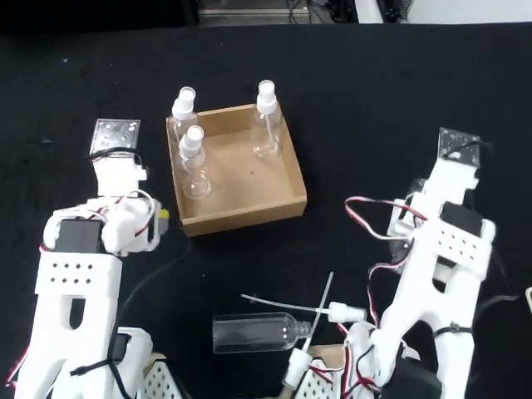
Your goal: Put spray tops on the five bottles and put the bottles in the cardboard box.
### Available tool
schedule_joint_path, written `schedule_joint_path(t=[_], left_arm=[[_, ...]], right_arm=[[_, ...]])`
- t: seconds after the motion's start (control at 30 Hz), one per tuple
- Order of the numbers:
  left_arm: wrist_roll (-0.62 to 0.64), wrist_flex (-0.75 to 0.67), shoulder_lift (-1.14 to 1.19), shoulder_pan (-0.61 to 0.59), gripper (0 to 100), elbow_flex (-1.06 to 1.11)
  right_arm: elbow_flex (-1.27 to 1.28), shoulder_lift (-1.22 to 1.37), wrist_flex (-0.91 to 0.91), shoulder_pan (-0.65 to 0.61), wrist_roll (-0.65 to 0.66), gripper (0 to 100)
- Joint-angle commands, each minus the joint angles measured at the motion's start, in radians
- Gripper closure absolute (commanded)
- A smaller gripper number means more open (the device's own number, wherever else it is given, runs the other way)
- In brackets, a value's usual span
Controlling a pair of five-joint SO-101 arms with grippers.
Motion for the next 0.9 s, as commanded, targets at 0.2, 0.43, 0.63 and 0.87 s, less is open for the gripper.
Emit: schedule_joint_path(t=[0.2,0.43,0.63,0.87], left_arm=[[0.034,-0.069,0.028,0.091,82,-0.005],[0.101,-0.181,0.209,0.097,82,-0.001],[0.123,-0.184,0.213,0.097,82,-0.015],[0.121,-0.114,0.207,0.097,82,-0.111]], right_arm=[[-0.110,0.007,0.133,-0.023,0.017,69.9],[-0.101,0.007,0.132,-0.020,0.017,69.9],[-0.054,0.007,0.130,-0.021,0.018,69.9],[-0.054,0.007,0.129,-0.021,0.020,69.8]])
